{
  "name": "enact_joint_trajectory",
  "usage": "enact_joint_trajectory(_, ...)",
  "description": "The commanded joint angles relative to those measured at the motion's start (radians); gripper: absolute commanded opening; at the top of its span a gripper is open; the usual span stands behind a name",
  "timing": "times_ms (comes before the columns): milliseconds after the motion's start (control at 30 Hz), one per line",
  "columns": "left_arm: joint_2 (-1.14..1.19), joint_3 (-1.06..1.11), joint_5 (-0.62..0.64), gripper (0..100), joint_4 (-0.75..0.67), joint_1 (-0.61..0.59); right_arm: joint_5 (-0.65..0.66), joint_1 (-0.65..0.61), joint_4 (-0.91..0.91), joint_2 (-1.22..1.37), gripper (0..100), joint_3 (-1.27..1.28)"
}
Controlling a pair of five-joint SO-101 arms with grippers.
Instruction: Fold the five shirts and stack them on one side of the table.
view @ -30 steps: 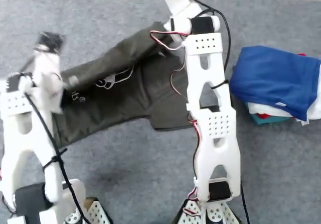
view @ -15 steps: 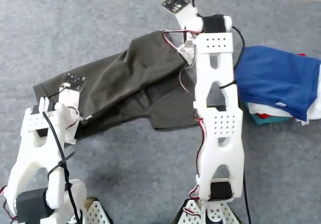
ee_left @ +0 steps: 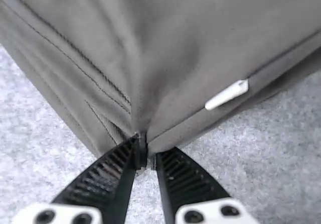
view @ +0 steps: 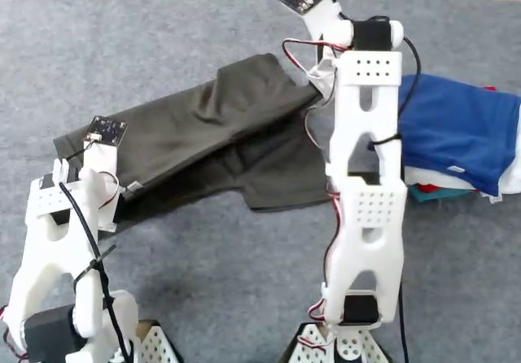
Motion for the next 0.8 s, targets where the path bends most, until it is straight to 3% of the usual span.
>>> enact_joint_trajectory(0,-0.021,-0.002,-0.006,3,0.002,-0.012,0.003,-0.031,0.006,-0.182,1.3,0.185)
enact_joint_trajectory(300,-0.023,0.001,-0.008,3,0.003,-0.019,-0.043,-0.018,-0.203,-0.443,1.3,0.786)
enact_joint_trajectory(467,-0.025,-0.001,-0.137,3,0.005,-0.067,-0.043,0.032,-0.336,-0.57,1.3,1.063)
enact_joint_trajectory(767,-0.021,0.015,-0.199,3,0.106,-0.062,-0.044,0.057,-0.577,-0.792,1.3,1.489)
